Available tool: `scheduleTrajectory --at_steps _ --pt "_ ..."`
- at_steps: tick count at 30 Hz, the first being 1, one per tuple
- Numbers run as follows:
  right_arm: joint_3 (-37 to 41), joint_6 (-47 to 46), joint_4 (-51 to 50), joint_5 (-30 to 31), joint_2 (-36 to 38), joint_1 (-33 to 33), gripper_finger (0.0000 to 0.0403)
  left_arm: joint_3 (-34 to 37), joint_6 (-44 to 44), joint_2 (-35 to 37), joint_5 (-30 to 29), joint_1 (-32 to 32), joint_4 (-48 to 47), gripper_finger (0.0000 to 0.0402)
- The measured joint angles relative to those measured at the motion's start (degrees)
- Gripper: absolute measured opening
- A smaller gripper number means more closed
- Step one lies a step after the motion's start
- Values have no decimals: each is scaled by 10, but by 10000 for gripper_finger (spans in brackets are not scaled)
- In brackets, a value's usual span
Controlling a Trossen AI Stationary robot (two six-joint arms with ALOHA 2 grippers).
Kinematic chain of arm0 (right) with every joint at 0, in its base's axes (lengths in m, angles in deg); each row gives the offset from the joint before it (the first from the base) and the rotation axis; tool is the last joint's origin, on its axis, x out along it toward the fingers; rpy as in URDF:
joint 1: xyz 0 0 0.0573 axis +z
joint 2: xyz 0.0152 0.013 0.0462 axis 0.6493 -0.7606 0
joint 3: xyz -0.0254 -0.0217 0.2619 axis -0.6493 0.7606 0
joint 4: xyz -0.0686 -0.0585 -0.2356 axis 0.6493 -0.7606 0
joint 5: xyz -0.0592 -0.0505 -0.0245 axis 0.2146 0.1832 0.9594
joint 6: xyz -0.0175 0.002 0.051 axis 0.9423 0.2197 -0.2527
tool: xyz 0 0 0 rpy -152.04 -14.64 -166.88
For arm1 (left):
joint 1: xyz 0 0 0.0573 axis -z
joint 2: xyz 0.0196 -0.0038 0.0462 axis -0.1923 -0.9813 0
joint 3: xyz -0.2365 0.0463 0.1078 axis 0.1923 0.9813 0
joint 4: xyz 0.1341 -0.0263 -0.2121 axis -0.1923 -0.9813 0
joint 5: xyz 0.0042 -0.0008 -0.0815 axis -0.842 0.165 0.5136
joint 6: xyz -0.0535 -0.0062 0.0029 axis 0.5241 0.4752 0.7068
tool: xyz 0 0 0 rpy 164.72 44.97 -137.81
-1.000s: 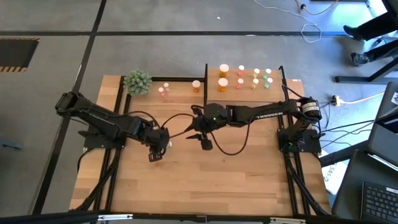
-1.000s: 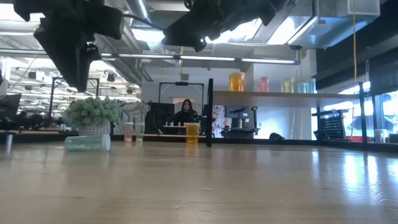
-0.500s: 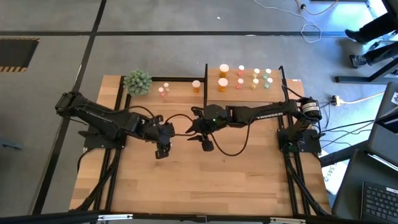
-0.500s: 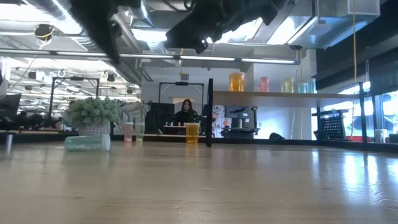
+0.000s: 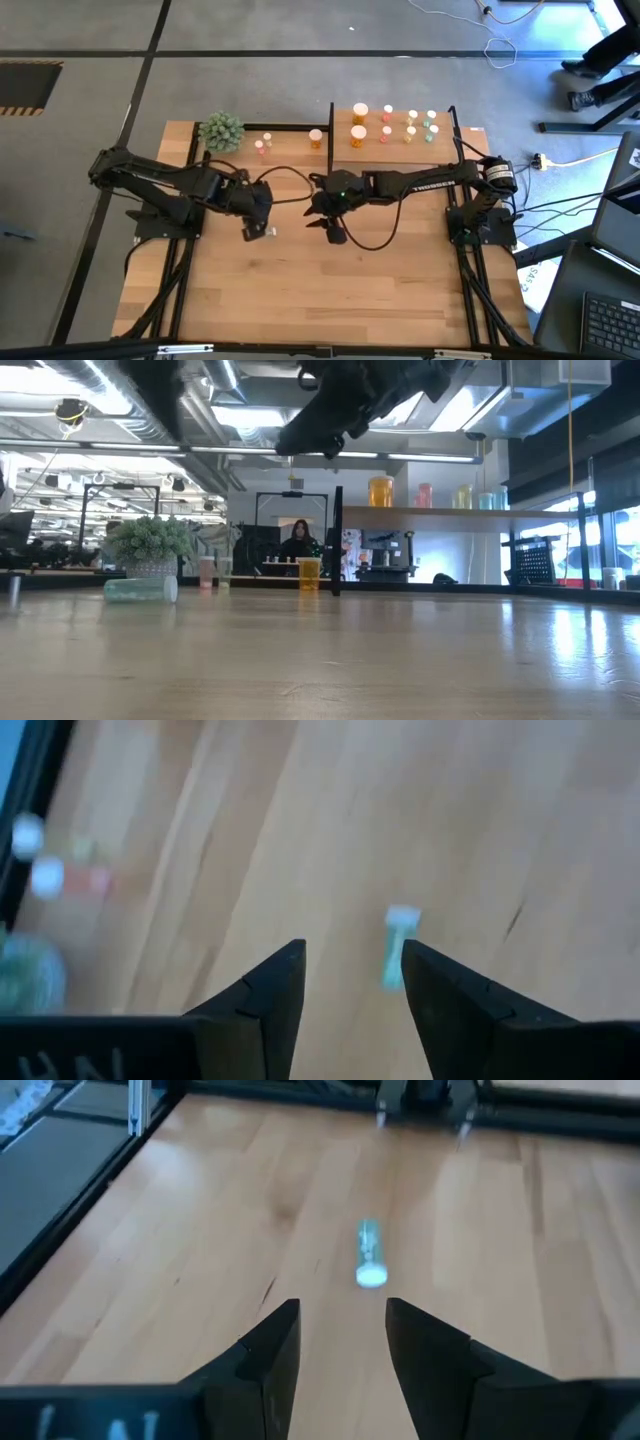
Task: Pick and place medicine bottles onto shelf by color
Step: Put the blue pill bottle on the shelf aligned with the other blue pill bottles
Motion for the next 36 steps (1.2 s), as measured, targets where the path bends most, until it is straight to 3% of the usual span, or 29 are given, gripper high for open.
scheduleTrajectory --at_steps 5,13,18,32,36 --pt "0 4 -39 0 0 0 152 17 50 16 25 12 -67 163" --pt "0 26 -35 0 0 0 152 72 96 45 37 45 -48 163" --pt "0 0 -35 45 0 0 152 91 126 50 37 61 -40 163" --pt "0 -90 -33 45 0 0 152 110 152 50 37 79 5 163" --pt "0 -89 -27 17 0 0 152 110 157 50 37 79 5 163"
